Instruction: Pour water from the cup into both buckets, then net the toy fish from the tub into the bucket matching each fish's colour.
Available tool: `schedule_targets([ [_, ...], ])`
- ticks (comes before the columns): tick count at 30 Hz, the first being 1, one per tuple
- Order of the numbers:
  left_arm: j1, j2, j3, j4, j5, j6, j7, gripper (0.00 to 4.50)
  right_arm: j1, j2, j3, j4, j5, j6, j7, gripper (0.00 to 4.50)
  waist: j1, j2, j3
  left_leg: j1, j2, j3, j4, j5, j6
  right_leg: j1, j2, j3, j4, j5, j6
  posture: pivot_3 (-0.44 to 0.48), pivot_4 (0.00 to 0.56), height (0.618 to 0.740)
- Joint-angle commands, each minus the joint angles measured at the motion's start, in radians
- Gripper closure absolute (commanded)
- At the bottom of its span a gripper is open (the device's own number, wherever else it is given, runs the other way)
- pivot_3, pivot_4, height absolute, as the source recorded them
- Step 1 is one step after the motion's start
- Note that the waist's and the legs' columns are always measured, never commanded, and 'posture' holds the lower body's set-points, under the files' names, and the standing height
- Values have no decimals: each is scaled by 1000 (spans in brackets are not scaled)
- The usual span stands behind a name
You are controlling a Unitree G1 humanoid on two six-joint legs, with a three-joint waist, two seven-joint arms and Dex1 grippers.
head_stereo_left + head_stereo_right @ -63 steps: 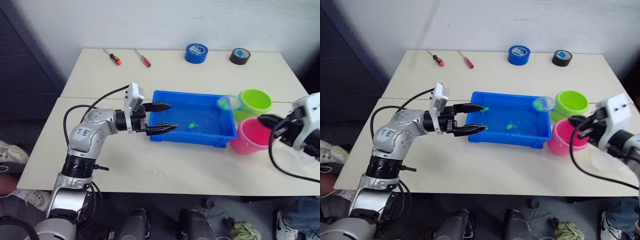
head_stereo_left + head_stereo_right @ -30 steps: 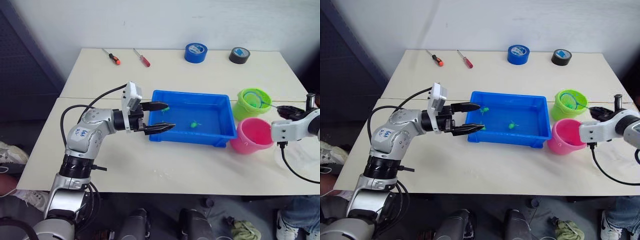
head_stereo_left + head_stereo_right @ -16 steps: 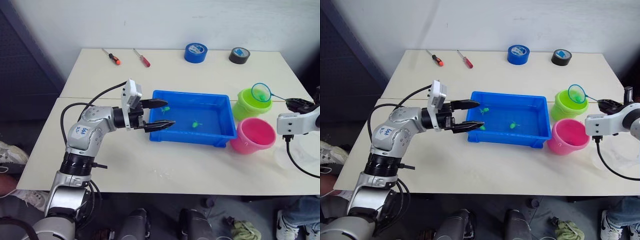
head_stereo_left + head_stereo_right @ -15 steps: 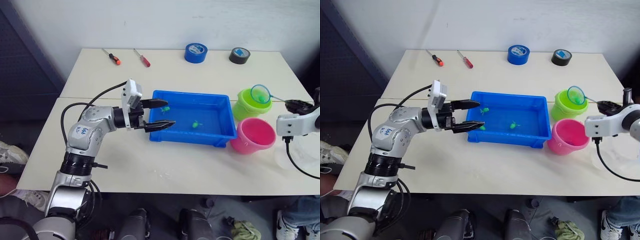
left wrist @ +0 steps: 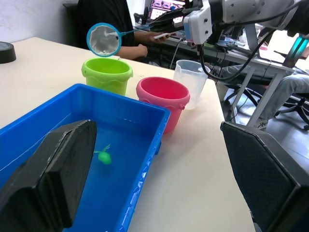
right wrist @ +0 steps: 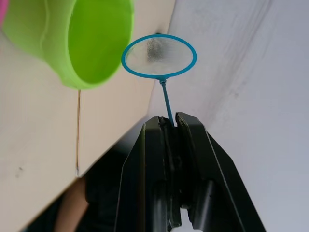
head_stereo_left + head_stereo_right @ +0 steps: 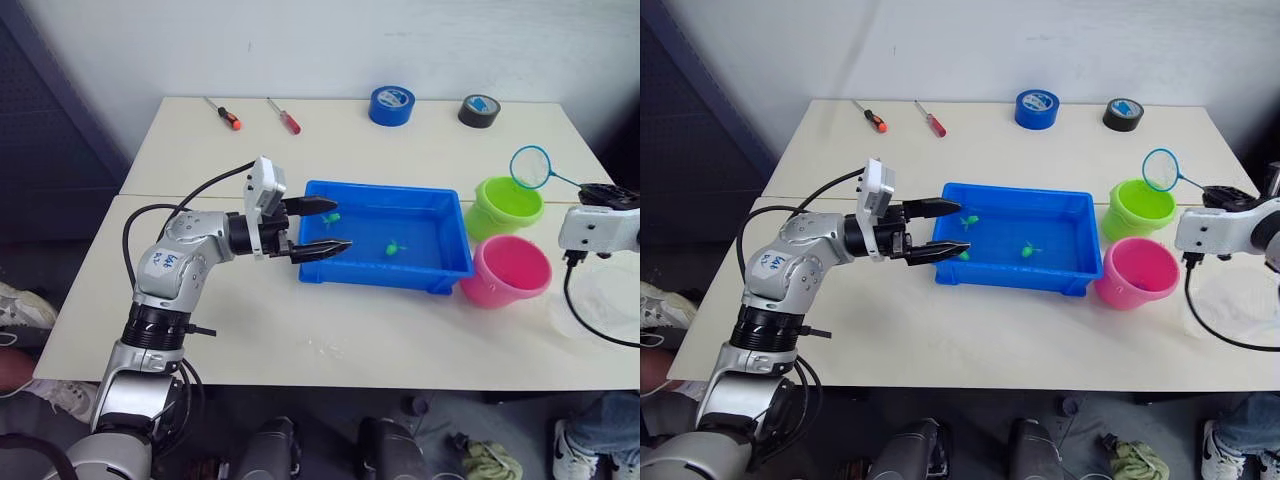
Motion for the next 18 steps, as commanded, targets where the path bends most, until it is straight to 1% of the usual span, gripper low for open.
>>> schedule_targets([
  [1, 87, 103, -30, -98, 25, -14, -85, 24, 21, 102, -194, -269, 501, 330, 218, 4500, -7, 1, 0, 0, 0, 0, -1, 0, 0, 0, 0, 0, 0, 0, 0, 0, 150, 740],
  [2, 108, 127, -35, -113, 28, -12, -98, 24, 25, 117, -221, -330, 574, 404, 250, 4500, -10, 3, 0, 0, 1, 0, -1, 0, 0, -1, 1, 0, 1, 0, 0, 0, 150, 740],
  [3, 124, 143, -32, -125, 24, -4, -101, 24, 34, 113, -226, -366, 587, 438, 268, 4500, -11, 4, 1, 1, 1, 0, -1, 0, 0, -1, 0, 0, 3, 0, 0, 0, 150, 740],
  [6, 173, 173, -6, -172, 3, 30, -81, 24, 93, 89, -178, -459, 565, 536, 301, 4500, -2, 4, 1, 1, 1, -1, -1, 0, 0, -1, 0, 0, 4, 0, 0, 0, 150, 740],
  [9, 231, 201, 18, -240, -23, 69, -64, 24, 121, 93, -148, -517, 534, 566, 295, 4500, 6, 3, 0, 0, 0, -3, 0, -1, 1, 0, -2, 2, 2, 0, 0, 0, 150, 740],
  [12, 291, 217, 44, -300, -44, 109, -35, 24, 125, 85, -90, -526, 436, 504, 270, 4500, 2, 3, 0, -1, -1, -2, 0, -1, 1, 0, -3, 4, -1, 0, 0, 0, 150, 740],
  [16, 342, 205, 58, -364, -63, 141, 16, 24, 122, 67, 19, -484, 258, 370, 238, 4500, 0, 3, 0, 0, -1, -2, 0, -2, 0, -1, -2, 3, 1, 0, 0, 0, 150, 740],
  [18, 352, 196, 60, -384, -71, 153, 39, 24, 117, 71, 55, -461, 199, 328, 225, 4500, 1, 3, 0, 0, 0, -2, 0, -1, 0, -1, -1, 3, 1, 0, 0, 0, 150, 740],
])
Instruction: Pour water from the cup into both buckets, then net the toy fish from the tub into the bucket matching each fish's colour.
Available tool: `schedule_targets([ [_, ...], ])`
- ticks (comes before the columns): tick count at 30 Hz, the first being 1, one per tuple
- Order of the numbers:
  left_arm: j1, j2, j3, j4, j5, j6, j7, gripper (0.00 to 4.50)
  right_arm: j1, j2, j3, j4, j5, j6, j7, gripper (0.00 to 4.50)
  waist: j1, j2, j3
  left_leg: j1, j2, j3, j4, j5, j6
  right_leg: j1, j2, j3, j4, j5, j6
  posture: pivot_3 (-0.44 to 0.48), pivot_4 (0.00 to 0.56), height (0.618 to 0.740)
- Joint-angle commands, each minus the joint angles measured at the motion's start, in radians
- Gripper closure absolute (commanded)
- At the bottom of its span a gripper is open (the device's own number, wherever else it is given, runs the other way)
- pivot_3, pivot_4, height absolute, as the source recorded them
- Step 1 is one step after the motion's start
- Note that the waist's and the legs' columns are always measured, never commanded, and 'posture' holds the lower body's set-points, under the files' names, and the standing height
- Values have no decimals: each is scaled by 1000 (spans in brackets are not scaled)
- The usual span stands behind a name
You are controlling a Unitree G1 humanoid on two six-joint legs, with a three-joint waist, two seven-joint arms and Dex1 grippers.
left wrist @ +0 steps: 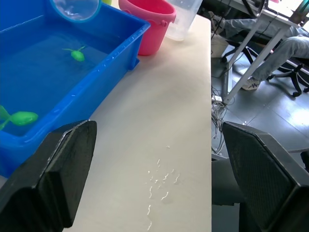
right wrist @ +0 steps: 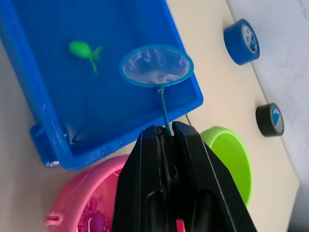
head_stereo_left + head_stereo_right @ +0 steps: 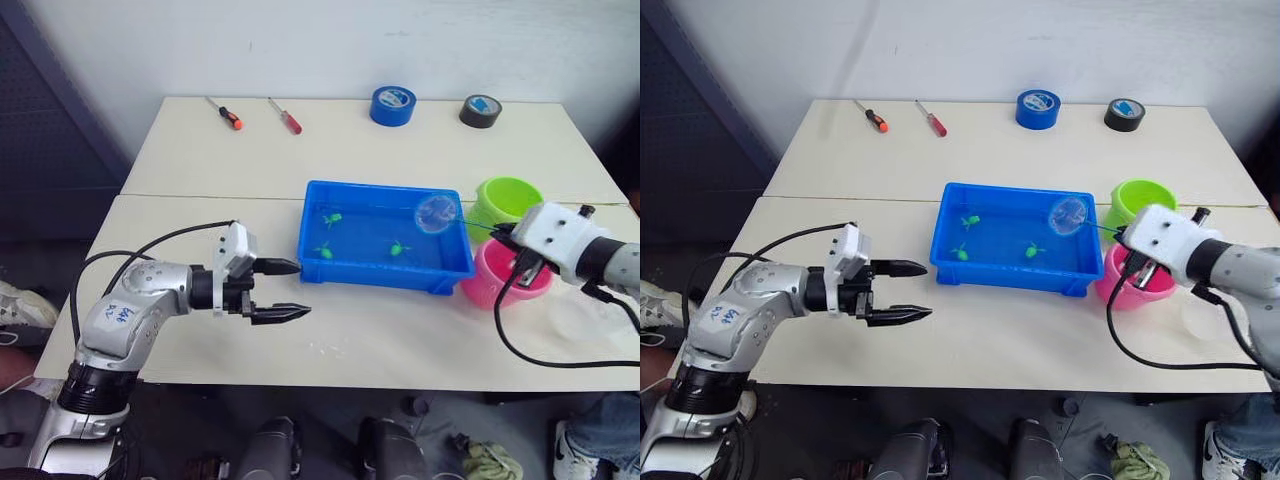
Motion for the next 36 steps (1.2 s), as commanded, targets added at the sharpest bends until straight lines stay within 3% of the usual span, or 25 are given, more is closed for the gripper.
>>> schedule_targets([
  [1, 9, -9, 30, -66, -35, 15, 39, 24, -16, -2, 37, 25, -97, -75, -27, 4500, 1, 0, 0, 0, 0, 0, 0, 0, 0, 0, 0, 0, 0, 0, 0, 0, 150, 740],
  [6, 17, -17, 24, -84, -35, 19, 65, 24, -25, 7, 116, 49, -232, -151, -60, 4500, 0, 0, 0, 0, 0, 1, 0, 0, 0, 0, 0, -1, 0, 0, 0, 0, 150, 740],
  [10, 18, -37, 17, -91, -40, 24, 94, 24, 6, 114, 113, -7, -178, -55, -59, 4500, 0, -1, -1, 0, 1, 1, 0, 0, 0, 0, 1, -1, 0, 0, 0, 0, 150, 740],
  [14, 7, -77, 6, -86, -36, 22, 136, 24, 40, 289, 35, -115, -21, 191, -80, 4500, 2, -1, -1, 0, 1, -1, 0, 0, -1, 1, 1, -1, 0, 0, 0, 0, 150, 740],
  [19, -13, -91, 1, -73, -31, 22, 149, 24, 53, 350, -30, -186, 54, 351, -93, 4500, 4, -1, -1, 0, 0, 0, 0, 0, 0, 0, 0, -2, 0, 0, 0, 0, 150, 740],
  [26, -35, -85, 0, -48, -30, 13, 136, 24, 14, 497, -227, -307, 329, 714, -143, 4500, 1, -1, -1, 0, 1, -1, -1, 0, -1, 0, 1, 0, 2, 0, 0, 0, 150, 740],
  [28, -40, -81, -2, -40, -27, 7, 128, 24, 16, 463, -213, -316, 315, 705, -147, 4500, 1, -1, -1, 0, 1, -1, -1, 0, -1, -1, 1, -1, 2, 0, 0, 0, 150, 740],
  [32, -39, -55, -3, -5, -6, -21, 98, 24, 23, 294, -92, -299, 185, 577, -115, 4500, 1, -1, 0, 0, 0, 1, -1, 0, -1, -2, 0, -1, 2, 0, 0, 0, 150, 740],
  [36, -16, -4, 7, 18, 14, -50, 63, 24, -23, 220, 20, -247, 114, 481, -97, 4500, -3, -1, -1, 1, 0, 2, -1, 0, -1, -2, 1, -1, 2, 0, 0, 0, 150, 740],
])
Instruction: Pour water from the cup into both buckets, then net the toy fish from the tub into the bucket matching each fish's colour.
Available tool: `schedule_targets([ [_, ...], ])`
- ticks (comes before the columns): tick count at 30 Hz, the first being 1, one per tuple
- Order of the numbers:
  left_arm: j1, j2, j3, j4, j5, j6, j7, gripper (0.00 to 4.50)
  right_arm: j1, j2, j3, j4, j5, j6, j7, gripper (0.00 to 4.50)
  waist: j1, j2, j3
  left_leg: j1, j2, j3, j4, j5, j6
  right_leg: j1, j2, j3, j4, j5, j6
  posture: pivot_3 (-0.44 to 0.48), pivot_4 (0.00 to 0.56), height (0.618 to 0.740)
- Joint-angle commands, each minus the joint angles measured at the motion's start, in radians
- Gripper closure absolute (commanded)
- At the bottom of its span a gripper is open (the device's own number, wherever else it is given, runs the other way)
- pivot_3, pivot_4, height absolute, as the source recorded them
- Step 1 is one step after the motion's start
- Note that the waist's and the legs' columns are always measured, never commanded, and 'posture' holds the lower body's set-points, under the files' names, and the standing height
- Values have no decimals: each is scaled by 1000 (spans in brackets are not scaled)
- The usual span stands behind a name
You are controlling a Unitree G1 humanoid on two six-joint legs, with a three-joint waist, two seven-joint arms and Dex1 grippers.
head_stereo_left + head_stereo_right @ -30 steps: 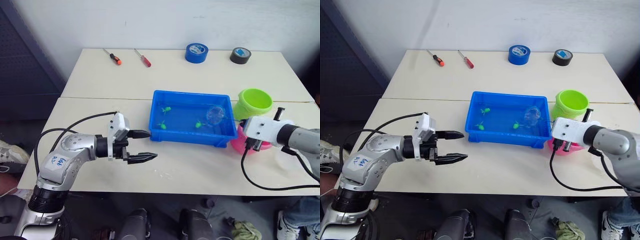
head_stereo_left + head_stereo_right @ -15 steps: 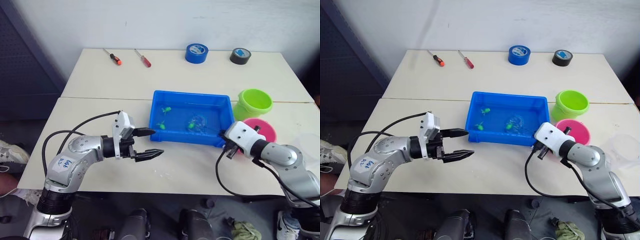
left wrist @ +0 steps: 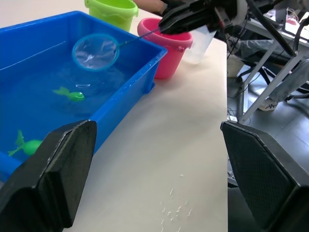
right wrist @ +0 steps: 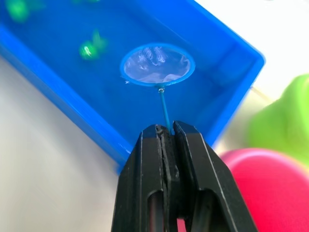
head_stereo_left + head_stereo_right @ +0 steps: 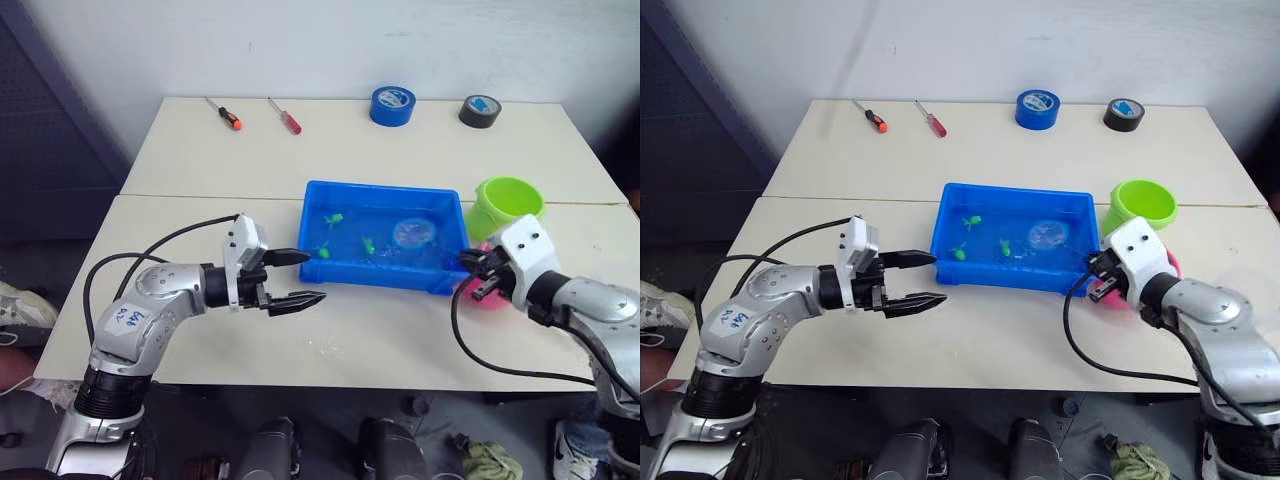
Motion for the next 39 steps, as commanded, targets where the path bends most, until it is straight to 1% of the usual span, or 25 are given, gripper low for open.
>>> schedule_targets([
  [1, 12, 30, 18, -2, 9, -36, -26, 24, -42, -47, 82, 21, -63, -80, 25, 4500, -2, 0, 0, 0, 0, 1, 0, 0, 0, 0, 0, 0, 0, 0, 0, 0, 150, 740],
  [7, 29, 46, 41, -10, 4, -40, -21, 24, -105, -45, 172, 46, -73, -36, 51, 4500, 3, 0, 0, -1, 0, 0, 0, 0, 0, 0, 0, 0, -1, 0, 0, 0, 150, 740],
  [11, 51, 48, 67, -27, -5, -33, -4, 24, -157, 22, 222, 44, -45, 24, 40, 4500, 1, 0, 0, -1, 0, -1, 0, 0, 0, 0, -1, 0, -2, 0, 0, 0, 150, 740],
  [15, 55, 47, 83, -31, -5, -33, 8, 24, -195, 61, 255, 60, -64, 46, 24, 4500, 0, 0, 0, -1, 0, -1, 0, 0, 0, 0, 0, 0, -1, 0, 0, 0, 150, 740],
  [21, 39, 48, 100, -39, -14, -13, 26, 24, -250, 148, 284, 132, -58, 59, -2, 4500, 0, 0, 0, -1, 0, -1, 0, 0, 0, 0, 0, -1, -1, 0, 0, 0, 150, 740],
  [26, 36, 50, 104, -41, -15, -9, 32, 24, -270, 213, 262, 141, -22, 85, -17, 4500, -1, 0, 0, -1, 0, -1, -1, 0, 0, 0, 0, -1, 0, 0, 0, 0, 150, 740],
  [32, 23, 51, 107, -37, -14, -4, 37, 24, -269, 303, 192, 134, 60, 151, -41, 4500, -1, 0, 0, -1, 0, -2, -1, 0, -1, -1, 0, -2, 1, 0, 0, 0, 150, 740],
  [35, 13, 51, 107, -33, -15, 0, 39, 24, -268, 360, 111, 112, 135, 219, -65, 4500, -1, 0, 0, -1, 0, -2, -1, 0, -1, -1, 0, -2, 1, 0, 0, 0, 150, 740],
  [39, -8, 42, 107, -21, -23, 6, 36, 24, -244, 365, 51, 51, 186, 259, -78, 4500, 0, 0, 0, -1, 0, -2, -2, 0, -1, -2, 0, -2, 1, 0, 0, 0, 150, 740],
])
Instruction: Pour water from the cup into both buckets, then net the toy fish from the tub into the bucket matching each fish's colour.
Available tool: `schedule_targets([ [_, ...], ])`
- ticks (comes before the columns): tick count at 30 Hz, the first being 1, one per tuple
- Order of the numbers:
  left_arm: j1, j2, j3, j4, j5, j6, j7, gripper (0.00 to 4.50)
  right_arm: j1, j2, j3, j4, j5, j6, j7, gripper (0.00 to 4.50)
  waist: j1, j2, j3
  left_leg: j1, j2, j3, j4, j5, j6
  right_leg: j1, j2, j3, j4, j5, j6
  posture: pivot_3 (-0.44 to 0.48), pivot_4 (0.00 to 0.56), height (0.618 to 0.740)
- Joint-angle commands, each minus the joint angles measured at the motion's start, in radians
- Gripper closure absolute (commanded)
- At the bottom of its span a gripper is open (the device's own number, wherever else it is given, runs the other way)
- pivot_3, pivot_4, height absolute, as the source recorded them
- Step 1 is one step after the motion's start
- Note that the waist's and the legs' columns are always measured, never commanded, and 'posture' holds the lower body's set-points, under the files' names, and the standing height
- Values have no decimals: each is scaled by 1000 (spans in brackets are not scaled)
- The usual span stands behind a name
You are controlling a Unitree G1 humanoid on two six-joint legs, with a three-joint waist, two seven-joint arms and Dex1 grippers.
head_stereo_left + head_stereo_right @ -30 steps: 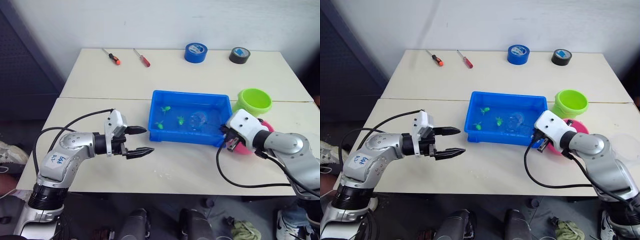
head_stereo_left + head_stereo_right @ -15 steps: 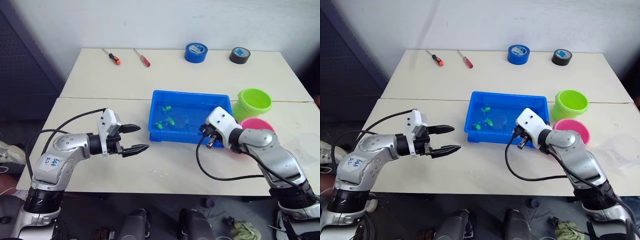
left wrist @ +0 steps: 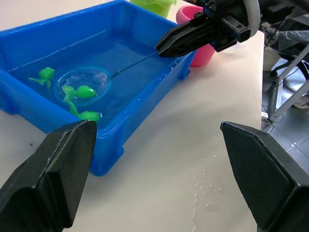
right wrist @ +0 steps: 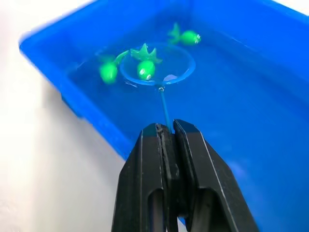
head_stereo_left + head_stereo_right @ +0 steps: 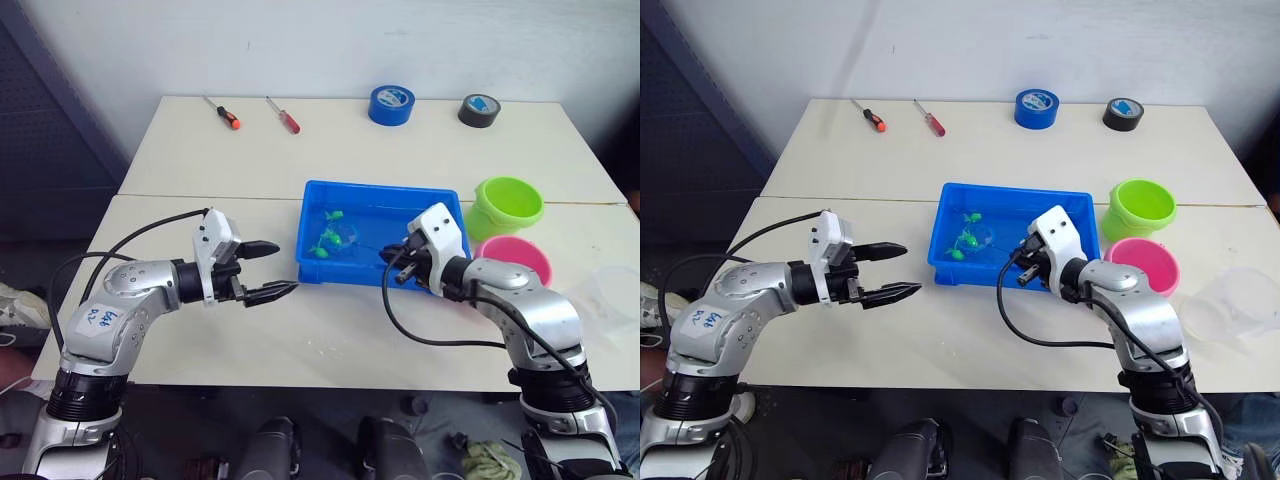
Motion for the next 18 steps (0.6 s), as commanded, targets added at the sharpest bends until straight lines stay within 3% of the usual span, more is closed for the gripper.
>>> schedule_targets([
  [1, -39, -1, 19, -8, -32, 2, -7, 24, 29, -15, -87, -122, 56, 26, -19, 4500, 2, 0, 0, 0, 0, 0, 0, 0, 0, -1, 0, 0, 0, 0, 0, 0, 150, 740],
  [5, -89, -25, 2, 34, -40, -1, -28, 24, 84, -48, -159, -219, 89, 55, -37, 4500, 3, 0, 0, -1, 0, 0, -1, 0, 0, -2, 0, 0, 1, 0, 0, 0, 150, 740],
  [12, -231, -129, -73, 138, -46, -15, -87, 24, 211, -177, -427, -396, 158, 129, -34, 4500, 5, 0, 0, -1, -1, 1, -2, 0, 0, -2, 0, 0, 0, 0, 0, 0, 150, 740],
  [18, -304, -199, -104, 192, -41, -27, -107, 24, 304, -321, -628, -383, 126, 116, -30, 4500, 3, 0, 0, -1, 0, 3, -3, 0, 0, -2, 0, 0, -1, 0, 0, 0, 150, 740],
])
